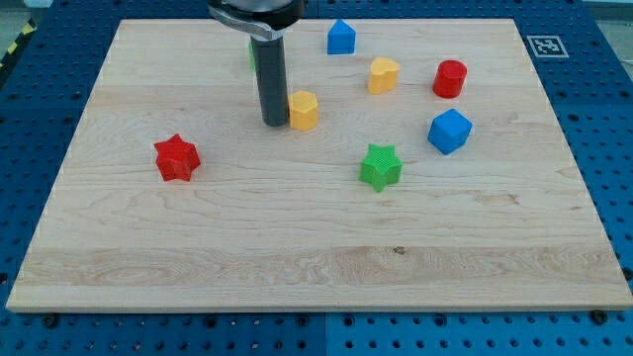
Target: Slide the green star to the center
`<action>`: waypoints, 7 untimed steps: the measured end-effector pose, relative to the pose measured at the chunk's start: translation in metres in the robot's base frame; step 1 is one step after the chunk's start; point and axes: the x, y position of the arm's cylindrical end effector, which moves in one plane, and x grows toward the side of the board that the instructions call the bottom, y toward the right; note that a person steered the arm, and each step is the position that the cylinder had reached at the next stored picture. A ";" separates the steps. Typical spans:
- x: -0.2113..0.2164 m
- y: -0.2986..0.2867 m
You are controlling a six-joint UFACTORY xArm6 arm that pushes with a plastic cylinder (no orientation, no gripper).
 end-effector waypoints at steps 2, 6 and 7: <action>0.064 0.064; 0.116 0.106; 0.116 0.109</action>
